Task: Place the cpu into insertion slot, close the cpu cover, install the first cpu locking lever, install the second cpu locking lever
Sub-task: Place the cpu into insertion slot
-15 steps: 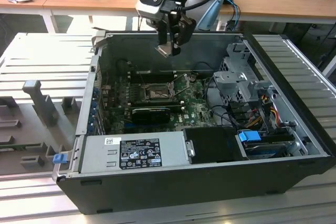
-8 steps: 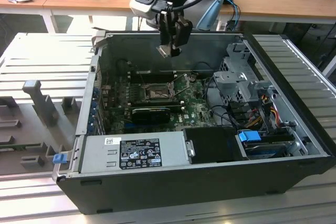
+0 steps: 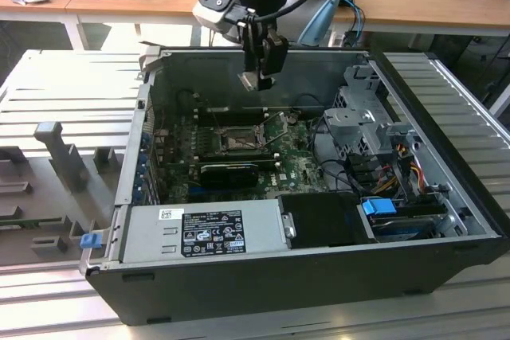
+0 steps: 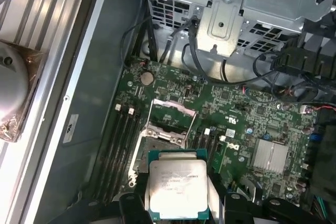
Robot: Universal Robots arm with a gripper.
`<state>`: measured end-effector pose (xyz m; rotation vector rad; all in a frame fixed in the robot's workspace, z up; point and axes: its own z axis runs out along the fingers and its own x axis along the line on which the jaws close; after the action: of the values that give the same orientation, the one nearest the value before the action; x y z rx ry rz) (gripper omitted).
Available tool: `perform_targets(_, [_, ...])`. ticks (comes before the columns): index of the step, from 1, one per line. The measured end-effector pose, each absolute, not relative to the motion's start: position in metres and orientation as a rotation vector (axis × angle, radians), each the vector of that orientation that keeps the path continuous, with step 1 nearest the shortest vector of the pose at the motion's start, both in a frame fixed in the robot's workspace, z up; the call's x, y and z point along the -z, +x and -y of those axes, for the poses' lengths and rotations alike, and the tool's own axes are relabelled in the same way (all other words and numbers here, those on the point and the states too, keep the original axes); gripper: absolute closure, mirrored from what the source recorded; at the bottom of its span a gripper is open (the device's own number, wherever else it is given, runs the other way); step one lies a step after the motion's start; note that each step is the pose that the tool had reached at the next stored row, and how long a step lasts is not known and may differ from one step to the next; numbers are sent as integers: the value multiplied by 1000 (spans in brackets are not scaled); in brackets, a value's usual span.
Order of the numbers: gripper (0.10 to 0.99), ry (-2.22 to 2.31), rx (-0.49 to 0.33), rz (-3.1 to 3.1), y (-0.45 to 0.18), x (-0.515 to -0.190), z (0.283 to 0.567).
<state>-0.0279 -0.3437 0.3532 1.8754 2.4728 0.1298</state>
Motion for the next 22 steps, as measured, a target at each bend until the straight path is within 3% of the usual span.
perform_targets(10, [557,2136,-122,-2239,-28,-351,344])
perform_targets(22, [557,2237,-118,-2134,-28,-320,343])
